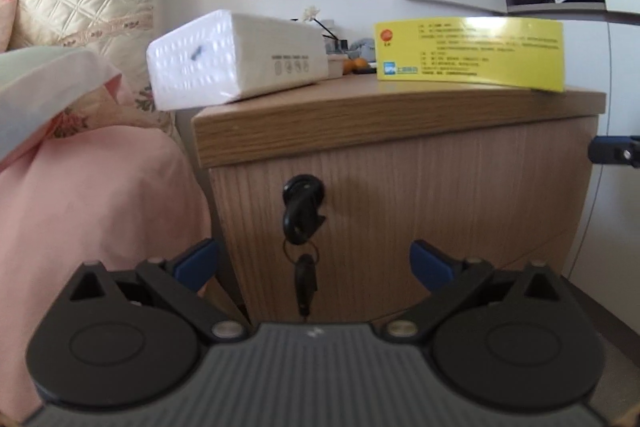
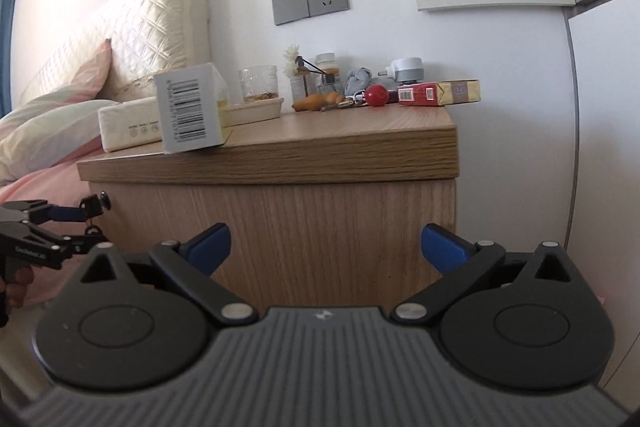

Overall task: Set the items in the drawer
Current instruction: 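Bring the left tool to the black drawer knob and grasp it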

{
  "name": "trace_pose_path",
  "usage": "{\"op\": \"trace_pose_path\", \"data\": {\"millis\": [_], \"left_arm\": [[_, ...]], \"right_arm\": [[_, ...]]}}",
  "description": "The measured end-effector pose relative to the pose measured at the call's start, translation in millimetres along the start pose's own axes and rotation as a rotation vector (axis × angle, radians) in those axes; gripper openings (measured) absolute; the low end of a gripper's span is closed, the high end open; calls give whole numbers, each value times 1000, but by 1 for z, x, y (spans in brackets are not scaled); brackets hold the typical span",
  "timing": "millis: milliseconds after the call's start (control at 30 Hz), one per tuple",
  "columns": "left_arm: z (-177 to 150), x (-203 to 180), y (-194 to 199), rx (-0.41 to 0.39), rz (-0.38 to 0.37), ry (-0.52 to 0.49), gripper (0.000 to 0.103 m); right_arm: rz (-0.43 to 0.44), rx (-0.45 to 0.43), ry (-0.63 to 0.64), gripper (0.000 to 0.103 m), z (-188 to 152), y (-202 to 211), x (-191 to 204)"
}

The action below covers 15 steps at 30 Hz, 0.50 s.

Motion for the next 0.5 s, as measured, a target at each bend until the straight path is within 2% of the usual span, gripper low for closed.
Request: {"op": "trace_pose_path", "data": {"millis": [100, 233, 500], "left_arm": [[3, 5, -1, -14, 7, 6, 103], [5, 13, -4, -22, 8, 19, 103], [9, 19, -10, -34, -33, 14, 102]], "right_arm": [[-48, -30, 11, 102, 2, 6, 0], [-80, -20, -16, 103, 1, 2, -12], [-63, -4, -17, 102, 1, -13, -22]]}}
Point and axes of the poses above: each gripper's, at about its wrist camera, not at the fingertips, and y roughly against the way its jaws point, x to its left, z to its top, the point moved 1 cm from there along -y, roughly the way its jaws point, and after that the axes turned 4 degrees about y, right-handed, at the moved point
